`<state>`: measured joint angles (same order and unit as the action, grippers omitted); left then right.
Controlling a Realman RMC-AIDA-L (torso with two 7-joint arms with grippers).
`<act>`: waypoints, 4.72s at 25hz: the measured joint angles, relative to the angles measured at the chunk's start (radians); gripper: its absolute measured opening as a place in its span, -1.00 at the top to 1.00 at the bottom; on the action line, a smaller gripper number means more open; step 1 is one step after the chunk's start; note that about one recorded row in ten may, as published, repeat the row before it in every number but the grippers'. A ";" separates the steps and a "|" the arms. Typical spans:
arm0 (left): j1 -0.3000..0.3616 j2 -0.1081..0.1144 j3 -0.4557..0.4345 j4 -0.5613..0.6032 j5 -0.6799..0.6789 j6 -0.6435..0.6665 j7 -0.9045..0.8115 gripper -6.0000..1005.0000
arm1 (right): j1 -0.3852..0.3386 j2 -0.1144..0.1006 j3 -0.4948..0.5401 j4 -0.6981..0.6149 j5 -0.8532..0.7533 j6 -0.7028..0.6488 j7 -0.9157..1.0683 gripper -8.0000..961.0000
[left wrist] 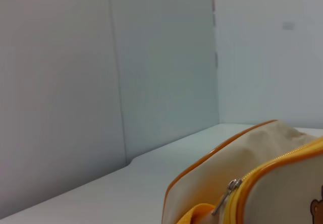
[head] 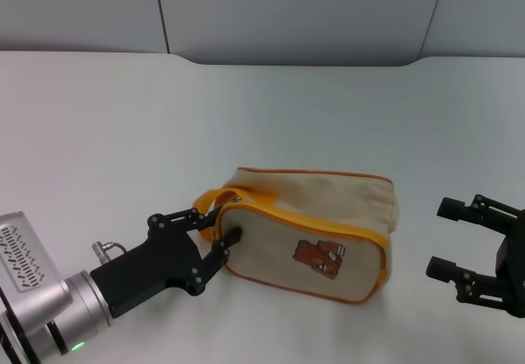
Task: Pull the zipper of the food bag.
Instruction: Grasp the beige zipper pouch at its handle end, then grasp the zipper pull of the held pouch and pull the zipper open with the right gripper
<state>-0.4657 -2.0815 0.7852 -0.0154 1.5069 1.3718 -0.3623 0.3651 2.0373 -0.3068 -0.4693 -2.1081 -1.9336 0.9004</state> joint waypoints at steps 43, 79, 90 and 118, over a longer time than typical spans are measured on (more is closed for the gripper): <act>-0.054 0.001 -0.083 0.135 0.002 0.274 0.322 0.73 | 0.002 0.049 0.034 0.312 0.380 0.189 -0.439 -0.65; -0.083 0.002 -0.058 0.149 0.012 0.264 0.352 0.80 | 0.168 0.055 0.110 0.660 0.283 0.452 -0.927 -0.65; -0.094 0.002 -0.054 0.147 0.012 0.264 0.352 0.82 | 0.202 0.055 0.111 0.660 0.280 0.470 -0.932 -0.65; -0.088 0.000 -0.042 0.146 0.013 0.270 0.352 0.82 | 0.243 0.055 0.119 0.706 0.252 0.543 -1.007 0.26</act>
<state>-0.5537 -2.0817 0.7428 0.1302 1.5196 1.6418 -0.0107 0.6079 2.0923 -0.1874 0.2363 -1.8563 -1.3906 -0.1064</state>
